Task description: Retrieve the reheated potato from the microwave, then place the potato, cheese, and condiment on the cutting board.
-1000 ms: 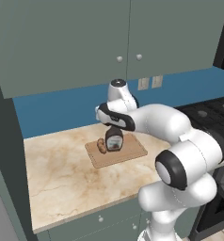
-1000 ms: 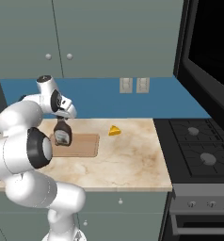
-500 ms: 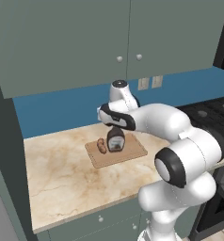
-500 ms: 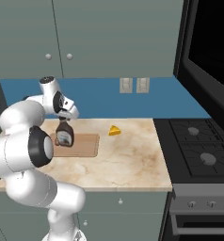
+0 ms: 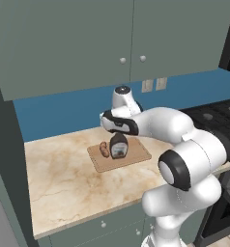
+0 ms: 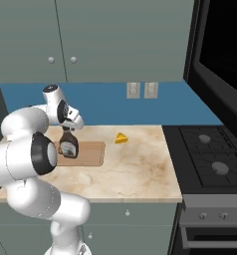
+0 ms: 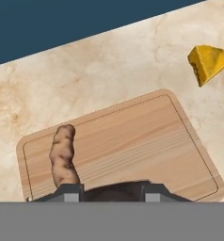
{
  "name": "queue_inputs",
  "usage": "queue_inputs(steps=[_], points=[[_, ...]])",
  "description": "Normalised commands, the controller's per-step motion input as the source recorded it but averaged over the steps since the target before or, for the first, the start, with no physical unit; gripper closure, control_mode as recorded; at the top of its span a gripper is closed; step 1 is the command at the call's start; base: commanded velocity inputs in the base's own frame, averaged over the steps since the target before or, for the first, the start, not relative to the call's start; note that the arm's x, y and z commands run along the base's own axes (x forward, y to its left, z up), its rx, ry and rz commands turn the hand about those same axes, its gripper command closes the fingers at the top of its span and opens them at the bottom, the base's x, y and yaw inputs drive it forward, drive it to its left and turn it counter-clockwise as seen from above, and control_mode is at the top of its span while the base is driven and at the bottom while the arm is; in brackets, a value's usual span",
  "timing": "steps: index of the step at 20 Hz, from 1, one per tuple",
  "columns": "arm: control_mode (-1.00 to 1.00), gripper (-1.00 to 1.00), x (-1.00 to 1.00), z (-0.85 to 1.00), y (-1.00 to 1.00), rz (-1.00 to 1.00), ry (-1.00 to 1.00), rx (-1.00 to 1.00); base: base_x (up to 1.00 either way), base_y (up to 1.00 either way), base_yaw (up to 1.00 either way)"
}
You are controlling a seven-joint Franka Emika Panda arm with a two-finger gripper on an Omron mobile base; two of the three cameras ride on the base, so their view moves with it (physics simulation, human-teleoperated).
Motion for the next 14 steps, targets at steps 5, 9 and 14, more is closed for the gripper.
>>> queue_inputs(steps=[5, 9, 14], points=[[-1.0, 1.0, 0.0, -0.11, 0.0, 0.0, 0.0, 0.0, 0.0, 0.0, 0.0], [-1.0, 1.0, 0.0, -0.08, 0.0, 0.0, 0.0, 0.0, 0.0, 0.0, 0.0], [-1.0, 1.0, 0.0, -0.03, 0.0, 0.0, -0.01, 0.0, 0.0, 0.0, 0.0]])
